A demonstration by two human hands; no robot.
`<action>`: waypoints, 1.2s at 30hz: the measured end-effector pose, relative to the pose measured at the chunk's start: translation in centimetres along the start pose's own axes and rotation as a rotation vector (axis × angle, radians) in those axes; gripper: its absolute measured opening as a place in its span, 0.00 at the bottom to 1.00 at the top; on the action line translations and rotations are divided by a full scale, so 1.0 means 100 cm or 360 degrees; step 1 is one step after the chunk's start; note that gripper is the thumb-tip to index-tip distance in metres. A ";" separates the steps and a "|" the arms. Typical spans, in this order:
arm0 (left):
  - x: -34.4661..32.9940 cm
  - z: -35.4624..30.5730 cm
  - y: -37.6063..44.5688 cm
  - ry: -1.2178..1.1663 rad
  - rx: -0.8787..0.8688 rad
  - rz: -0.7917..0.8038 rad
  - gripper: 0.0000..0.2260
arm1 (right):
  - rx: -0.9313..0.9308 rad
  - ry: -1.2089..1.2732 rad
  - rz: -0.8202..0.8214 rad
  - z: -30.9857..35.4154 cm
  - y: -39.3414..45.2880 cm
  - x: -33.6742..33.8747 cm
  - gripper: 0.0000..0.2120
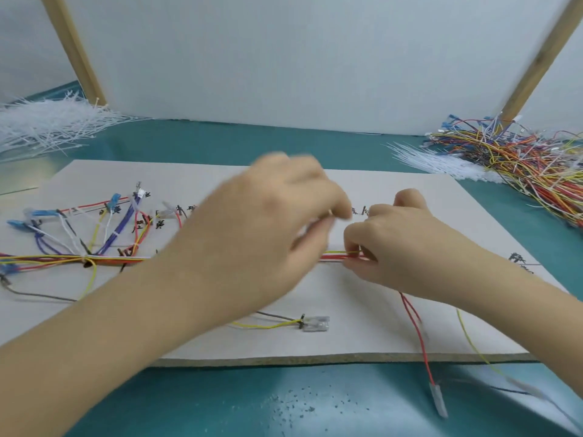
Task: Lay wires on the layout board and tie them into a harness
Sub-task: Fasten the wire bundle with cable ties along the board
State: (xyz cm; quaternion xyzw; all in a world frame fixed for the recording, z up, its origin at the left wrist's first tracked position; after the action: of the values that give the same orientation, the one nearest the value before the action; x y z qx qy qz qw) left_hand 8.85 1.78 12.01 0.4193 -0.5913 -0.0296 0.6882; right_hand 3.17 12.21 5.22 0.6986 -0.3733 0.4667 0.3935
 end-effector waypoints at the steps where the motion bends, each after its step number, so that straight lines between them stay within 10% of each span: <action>1: -0.019 0.002 0.000 -0.0046 0.0048 0.0186 0.10 | -0.0019 -0.0031 -0.0028 -0.007 -0.005 0.005 0.12; 5: -0.093 0.013 -0.011 0.0028 0.0094 0.0772 0.14 | -0.0110 0.0089 0.0138 -0.042 -0.029 0.013 0.19; 9: -0.109 0.014 -0.012 0.0017 0.0044 0.0681 0.11 | -0.0298 0.0941 0.0927 -0.058 -0.055 -0.009 0.20; 15: -0.105 0.014 -0.015 -0.0216 0.0043 0.0452 0.09 | -0.0424 0.0808 0.0426 -0.075 -0.031 -0.023 0.01; 36: -0.099 0.017 -0.019 -0.0402 0.0065 0.0304 0.08 | -0.0363 0.0974 0.0604 -0.077 -0.047 -0.042 0.09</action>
State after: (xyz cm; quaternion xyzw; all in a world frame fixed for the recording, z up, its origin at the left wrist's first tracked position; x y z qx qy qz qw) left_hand 5.32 4.90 2.97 0.3681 -0.7107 -0.0045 0.5994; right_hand 3.39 21.70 2.23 0.3969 -0.4110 0.6738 0.4686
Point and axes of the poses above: each hand's wrist, its own y-axis towards the middle knuckle, its own x-axis out of the back of the hand, z = x × y, the point moved 8 cm from there along y, towards the middle knuckle, and after that the axes turned 12 degrees about -x, right-handed, at the moved point
